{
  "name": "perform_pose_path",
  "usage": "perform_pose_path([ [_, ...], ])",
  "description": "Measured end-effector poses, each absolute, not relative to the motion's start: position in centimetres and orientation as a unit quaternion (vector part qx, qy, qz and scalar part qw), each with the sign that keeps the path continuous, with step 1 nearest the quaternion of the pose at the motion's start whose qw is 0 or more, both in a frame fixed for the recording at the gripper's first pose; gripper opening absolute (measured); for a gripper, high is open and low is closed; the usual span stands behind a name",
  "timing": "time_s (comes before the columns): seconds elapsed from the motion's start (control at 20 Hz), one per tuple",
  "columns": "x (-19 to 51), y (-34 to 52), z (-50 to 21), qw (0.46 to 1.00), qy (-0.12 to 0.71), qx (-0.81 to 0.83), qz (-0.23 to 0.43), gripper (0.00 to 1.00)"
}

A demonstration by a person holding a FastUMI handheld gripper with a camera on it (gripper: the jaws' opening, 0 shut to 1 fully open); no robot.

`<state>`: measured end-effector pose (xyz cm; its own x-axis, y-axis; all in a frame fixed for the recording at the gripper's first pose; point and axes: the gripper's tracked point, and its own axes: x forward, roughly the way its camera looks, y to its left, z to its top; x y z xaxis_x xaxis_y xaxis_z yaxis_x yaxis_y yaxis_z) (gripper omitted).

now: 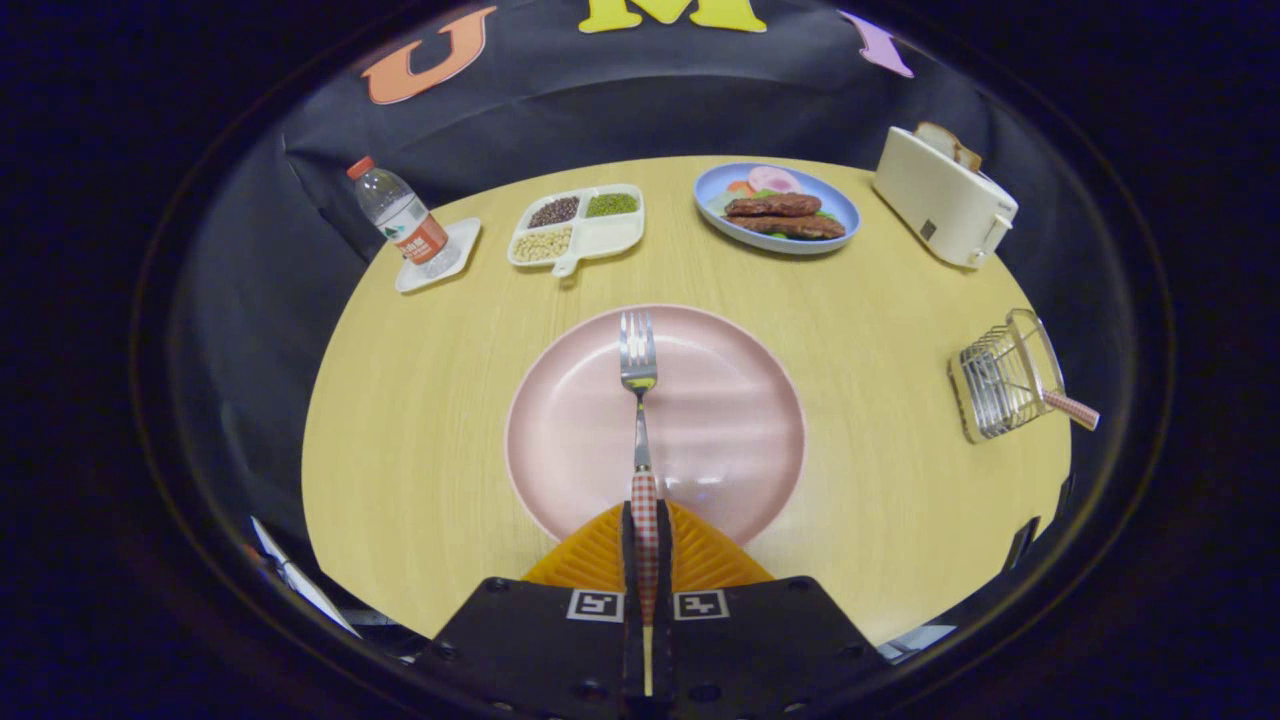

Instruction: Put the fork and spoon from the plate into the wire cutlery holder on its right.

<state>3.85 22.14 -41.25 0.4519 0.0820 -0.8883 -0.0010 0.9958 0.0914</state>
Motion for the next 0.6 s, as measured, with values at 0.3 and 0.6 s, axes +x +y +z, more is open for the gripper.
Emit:
perform_pose_path([
  [0.3, 2.5, 15.2, -38.8, 0.857, 0.515, 0.029, 0.021, 0.03],
  [0.6, 2.6, 6.7, -36.1, 0.869, 0.494, 0.001, 0.005, 0.03],
])
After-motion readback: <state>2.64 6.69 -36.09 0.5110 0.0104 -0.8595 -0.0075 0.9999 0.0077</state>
